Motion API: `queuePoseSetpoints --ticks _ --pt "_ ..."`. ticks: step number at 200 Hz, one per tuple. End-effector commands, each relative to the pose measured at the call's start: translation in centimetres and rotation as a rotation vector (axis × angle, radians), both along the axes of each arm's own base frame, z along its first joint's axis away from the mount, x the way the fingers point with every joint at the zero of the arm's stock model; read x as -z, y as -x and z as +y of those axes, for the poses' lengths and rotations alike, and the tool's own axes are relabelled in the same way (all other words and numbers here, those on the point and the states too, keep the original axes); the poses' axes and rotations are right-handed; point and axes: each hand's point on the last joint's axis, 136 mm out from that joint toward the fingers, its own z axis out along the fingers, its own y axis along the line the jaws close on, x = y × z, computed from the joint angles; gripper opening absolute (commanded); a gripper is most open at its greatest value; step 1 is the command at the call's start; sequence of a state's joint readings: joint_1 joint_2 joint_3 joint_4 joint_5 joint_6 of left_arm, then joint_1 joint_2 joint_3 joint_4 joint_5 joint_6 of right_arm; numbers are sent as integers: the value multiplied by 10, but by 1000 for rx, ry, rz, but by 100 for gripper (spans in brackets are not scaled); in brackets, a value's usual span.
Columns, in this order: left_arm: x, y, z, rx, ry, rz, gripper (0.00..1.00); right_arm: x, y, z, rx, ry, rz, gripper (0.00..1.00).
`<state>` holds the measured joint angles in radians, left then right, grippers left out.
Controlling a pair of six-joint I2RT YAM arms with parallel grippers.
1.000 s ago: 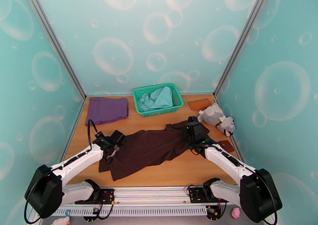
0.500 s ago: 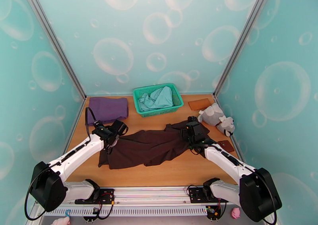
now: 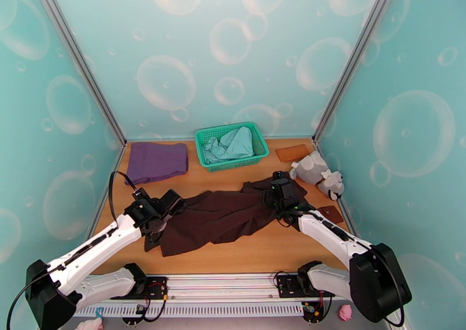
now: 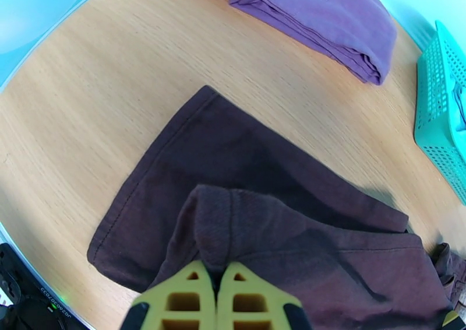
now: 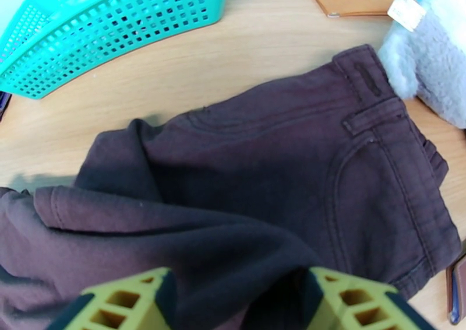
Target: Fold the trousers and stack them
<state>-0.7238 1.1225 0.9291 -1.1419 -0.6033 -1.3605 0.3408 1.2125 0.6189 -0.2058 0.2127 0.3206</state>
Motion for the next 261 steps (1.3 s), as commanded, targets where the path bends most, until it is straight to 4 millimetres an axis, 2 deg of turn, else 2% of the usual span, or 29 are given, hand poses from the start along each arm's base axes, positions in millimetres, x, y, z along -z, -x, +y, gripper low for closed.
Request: queuePoseSetpoints --ticks 1,20,46,61,83,129,146,185,201,224,247,261 --pt "-10 -5 14 -55 -42 -31 0 -3 -1 3 -24 10 -19 62" --pt "-19 -12 22 -87 -81 -39 0 -2 -1 2 -21 13 -18 62" --pt "-24 -16 18 -95 -57 -49 0 -3 -1 1 -15 17 -19 62" --pt "-20 -13 15 -91 -29 -42 0 -2 -1 0 -12 19 -16 62" --pt "-24 -3 9 -79 14 -69 0 -2 -1 1 -18 13 -17 62" --pt "-34 5 22 -100 -13 -75 0 -4 0 3 -27 6 -19 62" --pt "-25 1 27 -95 -31 -51 0 -6 1 3 -26 3 -28 62" --pt "1 -25 41 -101 -71 -31 0 -4 0 2 -21 11 -23 62" --pt "5 -44 45 -87 -95 -62 0 -3 0 1 -17 15 -21 62" --pt "8 -88 25 38 -78 -132 0 -2 -1 0 -13 26 -19 63" --pt "15 -122 2 165 -98 -154 0 0 -3 0 -10 33 -10 62" --pt "25 -135 -7 209 -105 -127 11 0 -3 0 -12 34 -9 62"
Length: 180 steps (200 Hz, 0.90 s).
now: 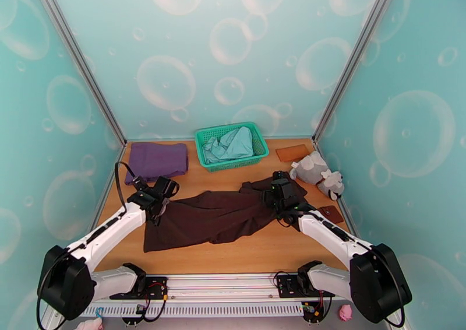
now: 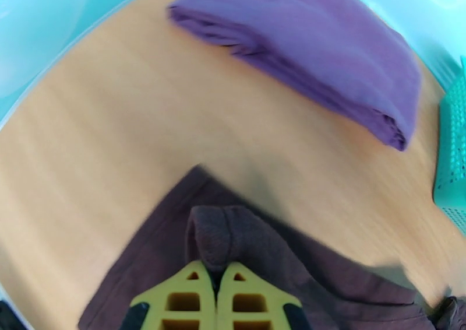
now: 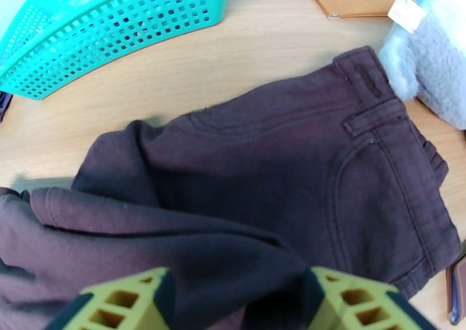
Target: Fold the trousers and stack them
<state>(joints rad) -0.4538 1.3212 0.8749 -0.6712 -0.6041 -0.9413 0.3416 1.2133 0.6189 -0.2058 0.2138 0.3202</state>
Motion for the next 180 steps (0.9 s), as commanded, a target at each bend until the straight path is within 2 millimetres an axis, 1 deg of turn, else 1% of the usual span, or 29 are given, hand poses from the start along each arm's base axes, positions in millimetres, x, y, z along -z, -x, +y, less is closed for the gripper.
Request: queuePoseSetpoints --ticks 1,12,19,31,36,39,43,47,48,49,51,60,70,77,96,105,115,126,134,153,169,180 --pt "-3 -47 -30 162 1 -67 11 0 -3 0 -12 33 -9 62" --pt "8 -52 -41 232 0 -11 19 0 -3 0 -15 32 -9 62" --pt "13 -51 -49 287 1 19 28 0 -3 1 -16 32 -10 62" --pt "12 -44 -57 337 -10 7 50 -1 -2 1 -18 30 -14 62" --pt "11 -38 -59 342 -6 -11 63 0 -2 1 -19 30 -13 63" --pt "4 -37 -60 343 6 -38 69 -1 -2 1 -19 30 -14 63" --pt "7 -28 -59 346 20 -44 77 -1 -2 1 -20 29 -15 63" --pt "5 -22 -59 354 43 -68 89 -1 -2 1 -22 28 -14 63" --pt "4 -21 -60 356 50 -73 94 -1 -2 2 -23 28 -13 63" --pt "2 -20 -60 360 59 -83 96 -1 -2 2 -22 28 -12 63" --pt "2 -17 -61 366 70 -90 99 -1 -2 2 -23 27 -12 63" --pt "-5 -3 -58 358 132 -140 99 -1 -1 3 -26 23 -9 63" --pt "-6 14 -53 334 194 -166 99 -2 -1 3 -28 22 -12 63" --pt "-3 27 -49 314 227 -161 99 -2 0 4 -30 22 -12 63" --pt "19 57 -40 280 282 -92 99 -4 0 6 -38 18 -21 63" --pt "21 63 -40 294 291 -95 99 -4 1 6 -40 17 -21 63" --pt "17 63 -42 323 295 -131 99 -4 1 7 -44 16 -20 63" --pt "19 67 -45 337 316 -133 99 -4 1 8 -46 16 -20 63" --pt "27 72 -45 330 328 -94 99 -4 1 8 -47 18 -19 63" --pt "54 93 -48 326 334 30 99 -5 2 8 -45 18 -24 63" --pt "65 101 -53 329 313 69 99 -7 3 8 -45 16 -30 63" --pt "68 104 -44 280 242 77 99 -7 2 8 -46 18 -29 63"
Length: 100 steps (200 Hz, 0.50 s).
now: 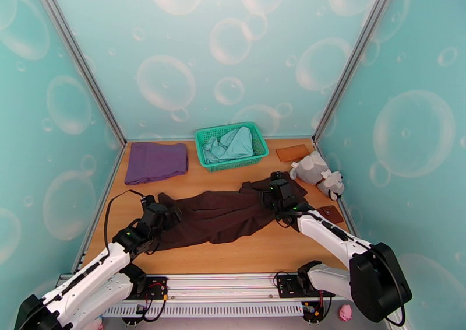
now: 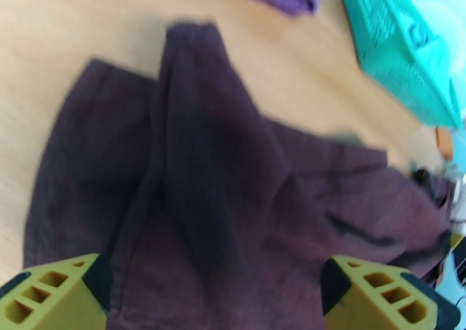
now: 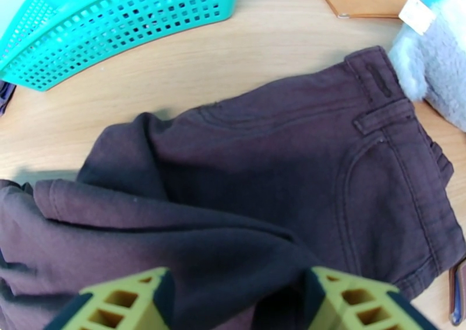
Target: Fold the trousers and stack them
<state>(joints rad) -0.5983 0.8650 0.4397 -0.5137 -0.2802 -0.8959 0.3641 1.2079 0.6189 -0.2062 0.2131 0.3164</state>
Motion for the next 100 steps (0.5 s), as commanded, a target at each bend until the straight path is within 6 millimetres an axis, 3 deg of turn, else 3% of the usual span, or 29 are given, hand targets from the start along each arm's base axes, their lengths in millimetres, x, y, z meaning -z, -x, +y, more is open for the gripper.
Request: queuePoseSetpoints --ticks 1,8,24,35,66,100 --pt "19 19 10 -60 -79 82 99 -5 1 1 -21 17 -23 63" --pt "20 21 16 -96 -111 86 94 -4 1 1 -21 17 -23 63" --pt "21 24 29 -176 -132 91 70 -5 0 1 -20 17 -25 63" --pt "23 27 38 -241 -134 98 46 -5 1 1 -21 16 -24 63" --pt "42 36 51 -294 -154 160 47 -5 0 1 -21 17 -23 63" --pt "45 36 56 -302 -169 162 51 -4 0 1 -22 17 -20 63"
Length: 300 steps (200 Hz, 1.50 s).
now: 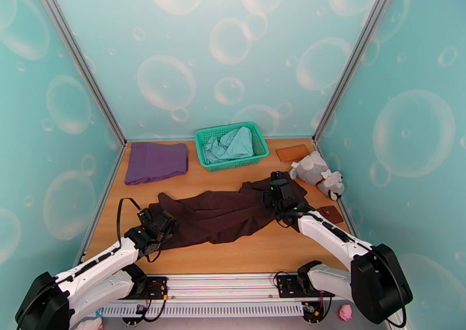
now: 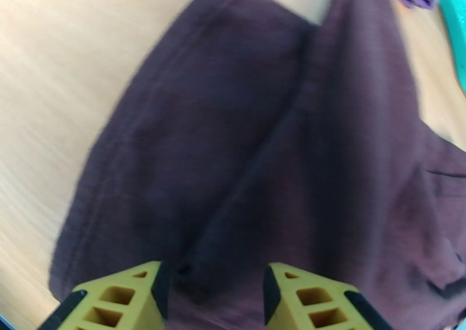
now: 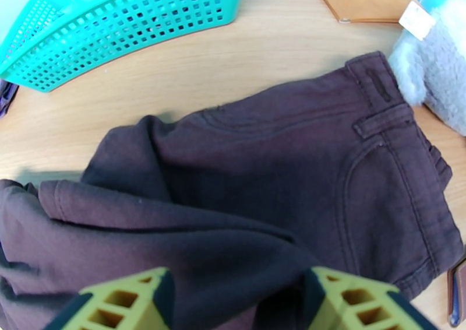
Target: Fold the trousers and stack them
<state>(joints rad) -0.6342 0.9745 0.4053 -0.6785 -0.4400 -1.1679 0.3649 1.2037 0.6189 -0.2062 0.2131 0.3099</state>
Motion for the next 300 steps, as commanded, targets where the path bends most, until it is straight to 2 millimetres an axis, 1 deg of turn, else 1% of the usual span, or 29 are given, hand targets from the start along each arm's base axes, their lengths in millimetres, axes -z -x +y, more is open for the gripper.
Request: queuePoseSetpoints --ticks 1,18,43,67,97,116,136,161,181,203,215,223,240,253,271,286,300 --pt "3 3 11 -34 -30 6 51 -3 0 1 -16 14 -16 63" --pt "4 2 10 -24 -24 4 51 -2 1 1 -17 14 -15 63" --pt "5 -5 2 2 22 -21 43 -2 0 1 -19 14 -14 63" --pt "9 -9 -3 22 44 -15 41 -4 0 1 -19 13 -19 63" --pt "9 -11 -8 42 56 -9 28 -3 1 1 -20 12 -19 64" --pt "4 -11 -6 36 51 -10 13 -3 1 1 -20 12 -18 64" --pt "-7 -12 -2 3 49 -35 0 -4 1 2 -21 12 -21 64" --pt "-33 -14 15 -111 48 -142 0 -4 1 1 -20 12 -21 64" --pt "-55 -16 28 -159 35 -233 0 -5 1 1 -19 11 -23 64" --pt "-79 -7 53 -267 -31 -275 0 -5 2 1 -20 9 -23 64" --pt "-92 -2 62 -303 -51 -307 0 -5 2 2 -22 7 -23 64" --pt "-97 2 67 -331 -57 -328 0 -5 2 3 -28 4 -21 64" --pt "-96 8 75 -373 -68 -345 0 -6 4 7 -48 -8 -24 64" --pt "-96 12 81 -415 -94 -335 0 -9 6 17 -93 -31 -39 64" --pt "-100 20 89 -469 -122 -350 0 -17 11 31 -160 -64 -68 65" --pt "-102 22 88 -470 -103 -387 0 -23 14 37 -182 -76 -98 66" --pt "-97 22 85 -460 -78 -391 0 -25 14 37 -183 -77 -105 66"
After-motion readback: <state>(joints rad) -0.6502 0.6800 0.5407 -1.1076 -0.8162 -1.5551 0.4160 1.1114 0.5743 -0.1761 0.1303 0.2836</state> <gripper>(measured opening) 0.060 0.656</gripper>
